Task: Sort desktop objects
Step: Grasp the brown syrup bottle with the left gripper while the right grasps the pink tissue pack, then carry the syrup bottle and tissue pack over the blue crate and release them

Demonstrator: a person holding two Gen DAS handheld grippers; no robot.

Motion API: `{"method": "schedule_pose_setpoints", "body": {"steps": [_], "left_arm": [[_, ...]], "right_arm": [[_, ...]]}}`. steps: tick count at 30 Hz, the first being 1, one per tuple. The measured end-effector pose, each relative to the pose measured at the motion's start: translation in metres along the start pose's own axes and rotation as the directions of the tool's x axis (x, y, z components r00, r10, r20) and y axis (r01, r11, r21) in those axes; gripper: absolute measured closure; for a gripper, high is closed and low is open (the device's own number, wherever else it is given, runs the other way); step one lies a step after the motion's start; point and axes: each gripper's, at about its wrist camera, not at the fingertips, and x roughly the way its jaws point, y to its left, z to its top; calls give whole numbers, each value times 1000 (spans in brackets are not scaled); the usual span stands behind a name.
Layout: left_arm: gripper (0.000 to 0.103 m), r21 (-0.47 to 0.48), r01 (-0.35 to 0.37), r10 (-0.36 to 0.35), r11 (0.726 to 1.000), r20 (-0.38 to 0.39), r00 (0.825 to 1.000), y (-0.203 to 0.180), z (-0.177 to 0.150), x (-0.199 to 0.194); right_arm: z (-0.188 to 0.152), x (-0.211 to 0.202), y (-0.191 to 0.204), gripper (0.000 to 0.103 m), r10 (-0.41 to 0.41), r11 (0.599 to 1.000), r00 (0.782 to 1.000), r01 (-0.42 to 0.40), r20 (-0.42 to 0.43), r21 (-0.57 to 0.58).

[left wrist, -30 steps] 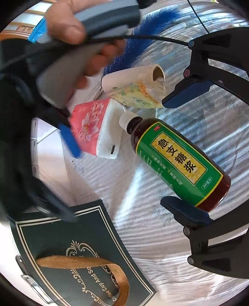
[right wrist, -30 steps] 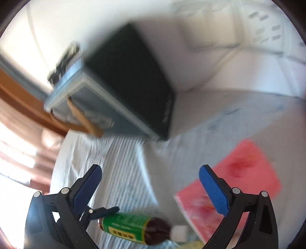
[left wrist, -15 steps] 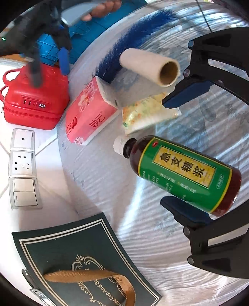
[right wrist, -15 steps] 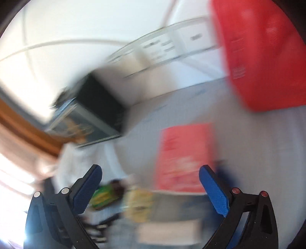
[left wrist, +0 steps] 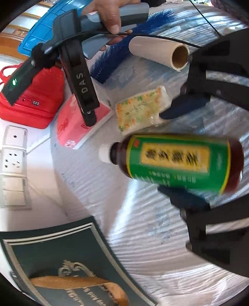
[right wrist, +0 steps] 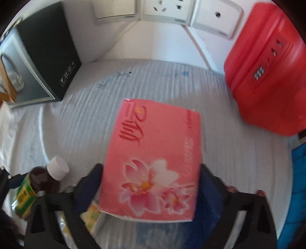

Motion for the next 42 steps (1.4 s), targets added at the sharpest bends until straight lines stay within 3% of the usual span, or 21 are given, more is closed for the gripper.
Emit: {"method": "schedule_pose_setpoints", "body": {"steps": [4,13,20,25,31,34,38,42], "left_arm": [[52,1,-18,18,1000,-1,1000,1,-6,-5],[52,29,-112,110,993,85,990,-23,-17,-41],[52,56,-157,142,986,213,967,-67,-17,-113],[52,96,-179,144,979,291,946,-124,-8,-170],[52,175,-225,142,958,393,909,-222,14,-223],[52,199,-218,108,955,450,886,-279,28,-245],[52,214,-214,80,953,506,859,-357,45,-265],[52,245,-198,38,949,535,844,-435,65,-272]], "right_arm": [[-16,-17,-4,21,-25,996,997,31,71,-85],[-40,-73,-17,22,103,992,975,-87,199,-89],[-85,-167,-38,22,140,989,933,-115,330,-96],[-129,-240,-60,22,108,994,897,-84,429,-74],[-191,-338,-109,22,49,997,832,-72,552,20],[-231,-392,-138,22,-13,995,789,-48,614,82],[-286,-455,-187,22,-88,984,714,-48,694,174],[-328,-495,-239,22,-153,969,667,-44,729,244]]}}
